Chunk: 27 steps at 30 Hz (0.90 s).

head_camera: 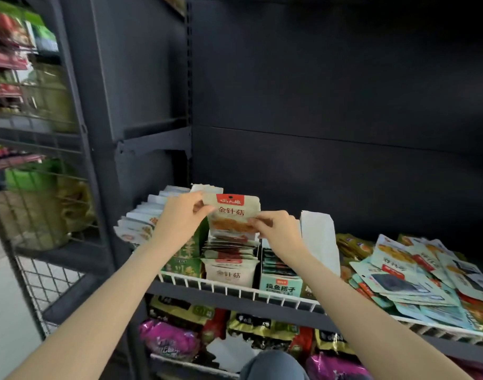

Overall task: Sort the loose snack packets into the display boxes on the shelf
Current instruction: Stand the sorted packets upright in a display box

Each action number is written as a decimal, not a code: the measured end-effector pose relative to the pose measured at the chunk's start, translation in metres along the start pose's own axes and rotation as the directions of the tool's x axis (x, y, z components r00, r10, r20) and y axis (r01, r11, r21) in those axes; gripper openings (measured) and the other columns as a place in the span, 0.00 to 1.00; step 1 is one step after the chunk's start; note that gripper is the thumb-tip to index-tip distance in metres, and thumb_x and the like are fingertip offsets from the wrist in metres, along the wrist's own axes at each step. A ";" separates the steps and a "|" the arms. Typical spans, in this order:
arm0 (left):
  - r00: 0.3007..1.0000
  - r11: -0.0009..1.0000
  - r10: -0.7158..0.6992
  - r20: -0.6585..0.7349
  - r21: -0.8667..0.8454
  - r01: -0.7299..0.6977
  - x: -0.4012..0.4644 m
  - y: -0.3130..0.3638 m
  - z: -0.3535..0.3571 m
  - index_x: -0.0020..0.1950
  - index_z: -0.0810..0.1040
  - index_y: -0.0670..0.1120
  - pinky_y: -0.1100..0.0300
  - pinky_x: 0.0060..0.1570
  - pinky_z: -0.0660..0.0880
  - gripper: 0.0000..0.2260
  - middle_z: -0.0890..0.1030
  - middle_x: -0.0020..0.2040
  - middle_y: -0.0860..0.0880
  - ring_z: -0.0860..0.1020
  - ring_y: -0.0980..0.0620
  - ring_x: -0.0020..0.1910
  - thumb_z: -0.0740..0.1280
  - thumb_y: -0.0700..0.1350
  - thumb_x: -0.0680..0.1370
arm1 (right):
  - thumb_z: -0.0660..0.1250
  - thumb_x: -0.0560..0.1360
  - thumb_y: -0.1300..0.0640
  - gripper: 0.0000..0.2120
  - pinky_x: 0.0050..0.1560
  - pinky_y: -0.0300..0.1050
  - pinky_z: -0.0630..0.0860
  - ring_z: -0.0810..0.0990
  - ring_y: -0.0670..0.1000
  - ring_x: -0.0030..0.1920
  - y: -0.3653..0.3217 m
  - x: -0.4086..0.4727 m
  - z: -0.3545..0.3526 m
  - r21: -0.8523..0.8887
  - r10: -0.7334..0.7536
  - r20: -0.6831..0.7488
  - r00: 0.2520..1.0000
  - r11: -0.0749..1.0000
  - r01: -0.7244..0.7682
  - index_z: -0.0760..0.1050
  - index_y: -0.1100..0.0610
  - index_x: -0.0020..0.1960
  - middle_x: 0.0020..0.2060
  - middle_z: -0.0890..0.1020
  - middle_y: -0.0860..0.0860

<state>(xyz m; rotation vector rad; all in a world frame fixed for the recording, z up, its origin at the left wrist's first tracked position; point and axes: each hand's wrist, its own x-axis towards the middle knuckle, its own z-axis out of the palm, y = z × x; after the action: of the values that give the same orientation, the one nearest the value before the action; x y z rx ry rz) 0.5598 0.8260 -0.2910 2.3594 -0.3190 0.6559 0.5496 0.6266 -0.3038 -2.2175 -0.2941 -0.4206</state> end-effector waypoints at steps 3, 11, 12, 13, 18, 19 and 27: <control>0.996 0.997 0.049 0.078 0.061 -0.054 -0.005 -0.003 0.001 0.52 0.79 0.49 0.65 0.41 0.73 0.06 0.81 0.49 0.54 0.79 0.54 0.42 0.64 0.47 0.78 | 0.66 0.76 0.58 0.08 0.34 0.30 0.69 0.78 0.48 0.41 0.005 0.002 0.003 -0.191 -0.018 0.032 0.999 0.981 0.024 0.83 0.54 0.52 0.45 0.84 0.49; 0.963 0.960 0.190 0.188 0.170 -0.223 -0.006 0.003 0.011 0.54 0.80 0.49 0.64 0.49 0.76 0.07 0.83 0.48 0.53 0.79 0.57 0.45 0.65 0.44 0.78 | 0.63 0.77 0.58 0.09 0.50 0.42 0.75 0.78 0.45 0.47 -0.003 0.004 0.000 -0.289 -0.103 0.090 0.991 0.949 0.125 0.82 0.52 0.51 0.45 0.84 0.46; 0.955 0.946 0.197 0.222 0.213 -0.245 -0.007 0.005 0.013 0.56 0.79 0.50 0.62 0.52 0.75 0.08 0.83 0.50 0.52 0.80 0.56 0.47 0.65 0.44 0.78 | 0.62 0.78 0.58 0.10 0.50 0.45 0.76 0.79 0.47 0.49 -0.001 0.005 0.001 -0.344 -0.075 0.145 0.987 0.931 0.121 0.81 0.52 0.52 0.47 0.84 0.47; 0.948 0.932 0.197 0.251 0.252 -0.261 -0.007 0.007 0.015 0.58 0.78 0.50 0.59 0.55 0.74 0.10 0.82 0.51 0.53 0.79 0.55 0.49 0.65 0.46 0.78 | 0.61 0.78 0.58 0.11 0.51 0.46 0.76 0.79 0.48 0.50 0.001 0.006 0.003 -0.379 -0.053 0.179 0.982 0.918 0.119 0.81 0.51 0.54 0.48 0.83 0.48; 0.931 0.909 0.170 0.324 0.313 -0.275 -0.008 0.021 0.021 0.60 0.77 0.50 0.55 0.58 0.72 0.11 0.82 0.54 0.53 0.79 0.54 0.53 0.62 0.49 0.79 | 0.59 0.79 0.58 0.12 0.52 0.45 0.76 0.79 0.48 0.49 0.013 0.000 0.000 -0.318 0.001 0.181 0.983 0.946 0.058 0.79 0.51 0.56 0.52 0.82 0.49; 0.935 0.921 0.171 0.312 0.288 -0.264 -0.009 0.027 0.024 0.59 0.77 0.50 0.55 0.56 0.73 0.11 0.82 0.52 0.53 0.79 0.54 0.51 0.62 0.49 0.79 | 0.59 0.79 0.58 0.12 0.53 0.44 0.76 0.79 0.47 0.50 0.015 -0.002 -0.005 -0.296 0.000 0.166 0.986 0.954 0.050 0.79 0.51 0.56 0.52 0.82 0.49; 0.942 0.975 0.206 0.266 -0.132 -0.177 -0.014 0.122 0.099 0.58 0.77 0.48 0.59 0.51 0.75 0.09 0.80 0.51 0.51 0.76 0.55 0.50 0.61 0.44 0.79 | 0.60 0.79 0.59 0.11 0.44 0.31 0.69 0.77 0.42 0.47 0.072 -0.031 -0.088 -0.257 0.077 -0.146 0.986 0.960 -0.113 0.80 0.53 0.55 0.50 0.82 0.46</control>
<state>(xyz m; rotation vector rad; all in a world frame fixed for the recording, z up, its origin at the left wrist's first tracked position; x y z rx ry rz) 0.5373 0.6701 -0.2985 2.3354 -0.6989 0.3810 0.5291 0.5113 -0.3149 -2.4379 -0.0597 -0.5820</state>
